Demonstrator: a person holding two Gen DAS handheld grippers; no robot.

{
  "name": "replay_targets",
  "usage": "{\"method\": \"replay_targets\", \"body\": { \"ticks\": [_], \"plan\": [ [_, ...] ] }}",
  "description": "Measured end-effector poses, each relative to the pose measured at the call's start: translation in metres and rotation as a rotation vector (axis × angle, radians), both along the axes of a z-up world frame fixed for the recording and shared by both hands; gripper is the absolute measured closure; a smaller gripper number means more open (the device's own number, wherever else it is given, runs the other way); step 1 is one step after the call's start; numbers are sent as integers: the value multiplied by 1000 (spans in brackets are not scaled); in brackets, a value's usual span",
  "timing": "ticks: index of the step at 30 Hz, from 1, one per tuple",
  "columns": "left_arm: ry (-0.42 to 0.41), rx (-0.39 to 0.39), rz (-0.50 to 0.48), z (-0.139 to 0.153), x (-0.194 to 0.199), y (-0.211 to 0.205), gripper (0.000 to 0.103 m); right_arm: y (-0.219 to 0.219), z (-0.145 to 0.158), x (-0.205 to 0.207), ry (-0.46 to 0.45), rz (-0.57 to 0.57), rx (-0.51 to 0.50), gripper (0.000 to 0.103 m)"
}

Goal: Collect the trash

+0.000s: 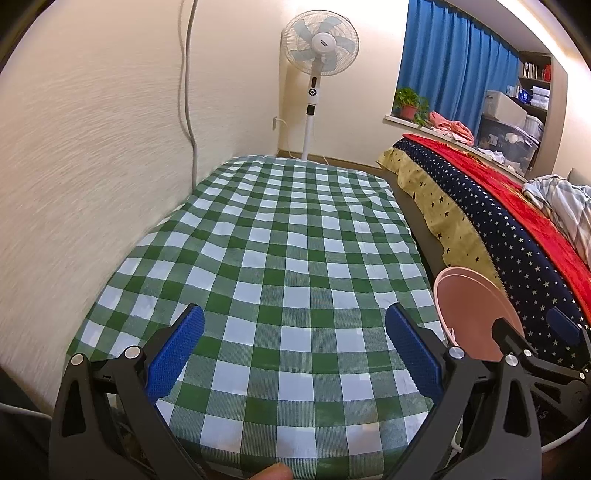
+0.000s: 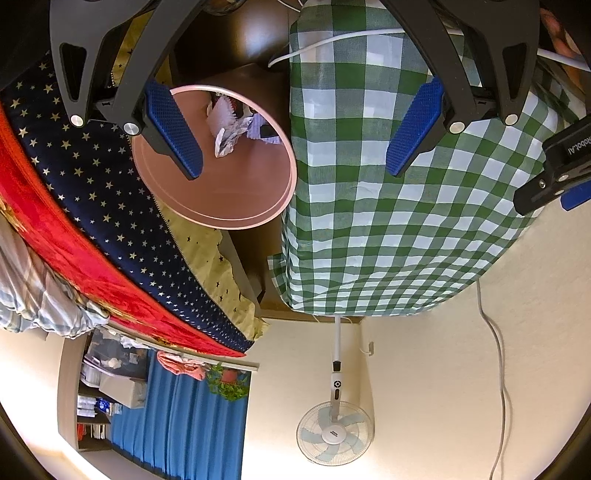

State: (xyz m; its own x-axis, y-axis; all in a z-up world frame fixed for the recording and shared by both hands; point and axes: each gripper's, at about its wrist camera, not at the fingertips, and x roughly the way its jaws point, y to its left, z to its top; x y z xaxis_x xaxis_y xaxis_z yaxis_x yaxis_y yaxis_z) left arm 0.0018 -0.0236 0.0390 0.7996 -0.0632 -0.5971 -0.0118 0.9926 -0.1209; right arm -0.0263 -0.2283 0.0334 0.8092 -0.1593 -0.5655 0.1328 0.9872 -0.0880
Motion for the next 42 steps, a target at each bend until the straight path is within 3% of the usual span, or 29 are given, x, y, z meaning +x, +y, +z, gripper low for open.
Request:
{"method": "replay_targets", "body": {
  "ticks": [42],
  "plan": [
    [-20,19,-7,0,-3,-2,8,0,1,-1,-1,-2,2,5]
  ]
}}
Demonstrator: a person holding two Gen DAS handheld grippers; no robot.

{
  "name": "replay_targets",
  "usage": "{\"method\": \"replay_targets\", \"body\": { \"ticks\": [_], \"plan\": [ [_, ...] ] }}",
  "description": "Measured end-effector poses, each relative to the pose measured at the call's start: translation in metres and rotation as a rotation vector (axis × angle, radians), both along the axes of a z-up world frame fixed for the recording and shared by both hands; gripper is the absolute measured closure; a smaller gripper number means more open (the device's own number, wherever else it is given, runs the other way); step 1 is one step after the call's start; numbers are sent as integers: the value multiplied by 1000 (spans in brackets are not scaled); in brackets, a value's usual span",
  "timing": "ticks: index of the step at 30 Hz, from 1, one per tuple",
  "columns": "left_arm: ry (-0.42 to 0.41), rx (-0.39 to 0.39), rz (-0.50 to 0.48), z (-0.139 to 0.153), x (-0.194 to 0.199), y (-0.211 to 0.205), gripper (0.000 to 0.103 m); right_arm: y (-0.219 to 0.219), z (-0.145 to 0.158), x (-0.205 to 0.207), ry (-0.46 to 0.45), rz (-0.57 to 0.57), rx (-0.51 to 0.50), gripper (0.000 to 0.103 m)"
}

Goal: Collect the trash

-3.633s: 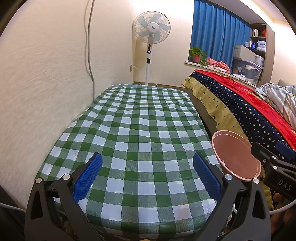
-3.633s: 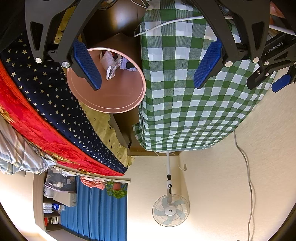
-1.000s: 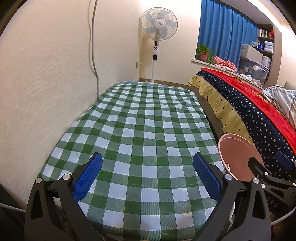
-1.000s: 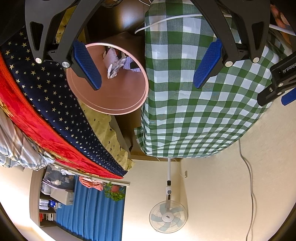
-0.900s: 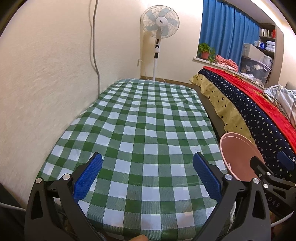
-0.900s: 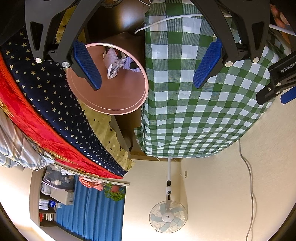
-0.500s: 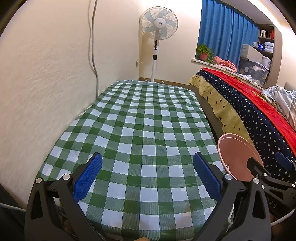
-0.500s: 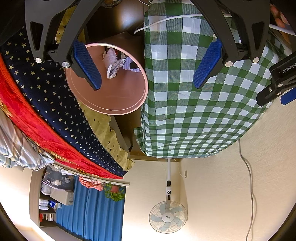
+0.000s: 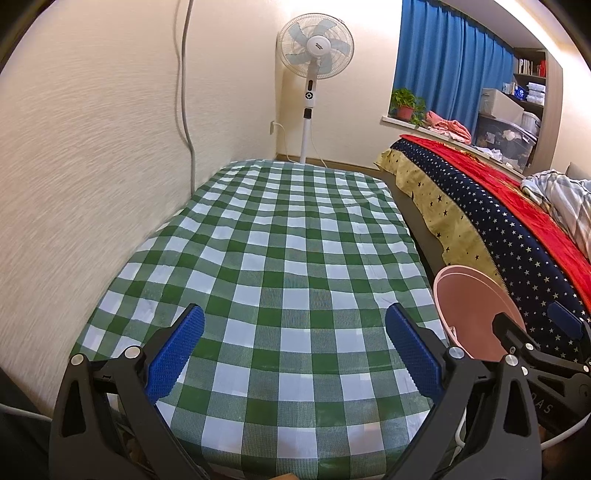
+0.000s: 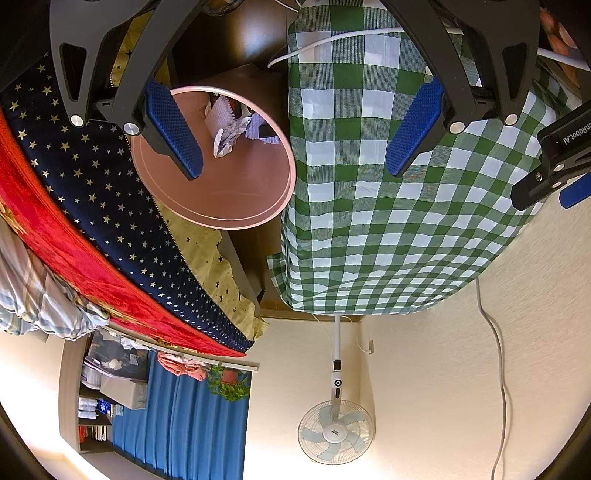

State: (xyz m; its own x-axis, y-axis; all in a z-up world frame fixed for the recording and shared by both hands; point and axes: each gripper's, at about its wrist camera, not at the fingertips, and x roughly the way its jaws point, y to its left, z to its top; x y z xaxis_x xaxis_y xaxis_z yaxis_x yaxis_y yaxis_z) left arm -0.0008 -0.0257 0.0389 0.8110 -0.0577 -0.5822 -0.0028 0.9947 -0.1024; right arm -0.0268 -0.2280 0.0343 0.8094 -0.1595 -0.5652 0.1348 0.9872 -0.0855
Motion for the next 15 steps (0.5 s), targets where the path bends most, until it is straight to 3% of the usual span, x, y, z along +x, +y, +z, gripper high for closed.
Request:
{"method": "replay_targets", "body": {
  "ticks": [15],
  "plan": [
    [-6,14,-25,0,-1,-6,8,2,0,-1,1,2,-2,5]
  ]
}}
